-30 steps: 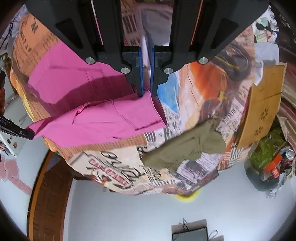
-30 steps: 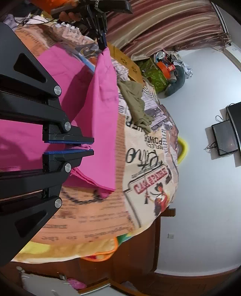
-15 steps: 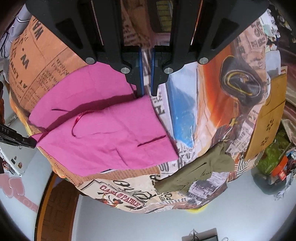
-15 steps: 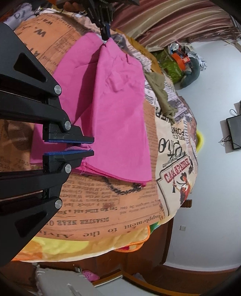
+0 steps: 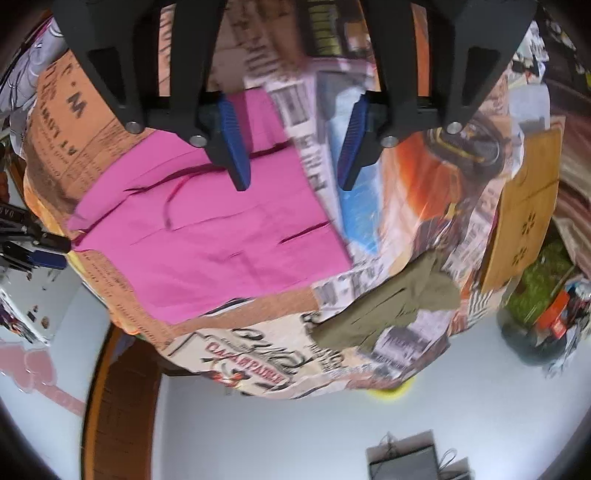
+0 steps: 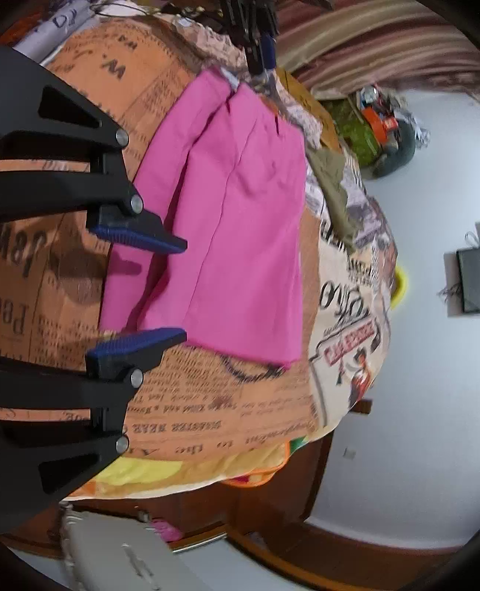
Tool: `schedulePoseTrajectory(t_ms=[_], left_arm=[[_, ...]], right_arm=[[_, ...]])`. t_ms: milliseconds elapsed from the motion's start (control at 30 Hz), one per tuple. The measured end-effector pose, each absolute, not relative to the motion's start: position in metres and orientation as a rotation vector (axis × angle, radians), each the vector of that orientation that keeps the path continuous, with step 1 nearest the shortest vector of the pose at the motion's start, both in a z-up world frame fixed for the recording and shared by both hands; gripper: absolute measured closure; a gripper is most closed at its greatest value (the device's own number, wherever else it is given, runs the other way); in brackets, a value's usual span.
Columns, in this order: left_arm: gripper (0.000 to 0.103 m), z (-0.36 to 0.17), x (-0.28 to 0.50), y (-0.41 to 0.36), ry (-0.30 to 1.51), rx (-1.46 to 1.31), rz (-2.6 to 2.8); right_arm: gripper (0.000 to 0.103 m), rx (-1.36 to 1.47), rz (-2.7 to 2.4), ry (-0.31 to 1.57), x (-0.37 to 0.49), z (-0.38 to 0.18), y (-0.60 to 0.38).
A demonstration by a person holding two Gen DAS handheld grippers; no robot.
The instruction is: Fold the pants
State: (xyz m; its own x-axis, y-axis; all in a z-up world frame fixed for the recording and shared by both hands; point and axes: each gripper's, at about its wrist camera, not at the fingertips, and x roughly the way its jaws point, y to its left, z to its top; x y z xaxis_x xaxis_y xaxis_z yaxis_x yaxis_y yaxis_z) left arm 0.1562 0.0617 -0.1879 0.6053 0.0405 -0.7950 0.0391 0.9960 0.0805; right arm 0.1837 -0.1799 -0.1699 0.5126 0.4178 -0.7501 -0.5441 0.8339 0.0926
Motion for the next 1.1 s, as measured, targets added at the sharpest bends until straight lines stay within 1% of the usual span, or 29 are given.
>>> schedulePoseTrajectory(t_ms=[33,67,133,233,333,500,567,733,1100], left_arm=[[0.052,-0.187,0.158,0.057,0.92,0.103,-0.012],[0.052,-0.187,0.159,0.051,0.92,0.117,-0.026],[0.05,-0.191,0.163,0.039,0.93,0.149,-0.059],[0.044,-0.203,0.166,0.027,0.966,0.186,-0.07],[0.044,-0.22,0.17,0.018,1.02,0.217,-0.077],[0.043,-0.232,0.174,0.006,1.034,0.281,-0.074],[0.038,-0.233,0.178,0.002,1.033,0.298,-0.072],[0.037,-0.235,0.192,-0.002,1.038,0.302,-0.077],[0.037,-0.218,0.215,0.014,1.029,0.16,-0.06]], right_arm=[[0.056,-0.17,0.599,0.85,0.182,-0.168,-0.174],[0.056,-0.183,0.618,0.845,0.18,-0.167,-0.169],[0.055,-0.22,0.667,0.842,0.176,-0.168,-0.155],[0.055,-0.264,0.713,0.859,0.173,-0.176,-0.135],[0.055,-0.304,0.747,0.878,0.171,-0.185,-0.119],[0.055,-0.352,0.784,0.906,0.169,-0.199,-0.101],[0.055,-0.357,0.786,0.909,0.171,-0.2,-0.097],[0.055,-0.359,0.807,0.907,0.176,-0.2,-0.092],[0.055,-0.316,0.854,0.957,0.184,-0.203,-0.08]])
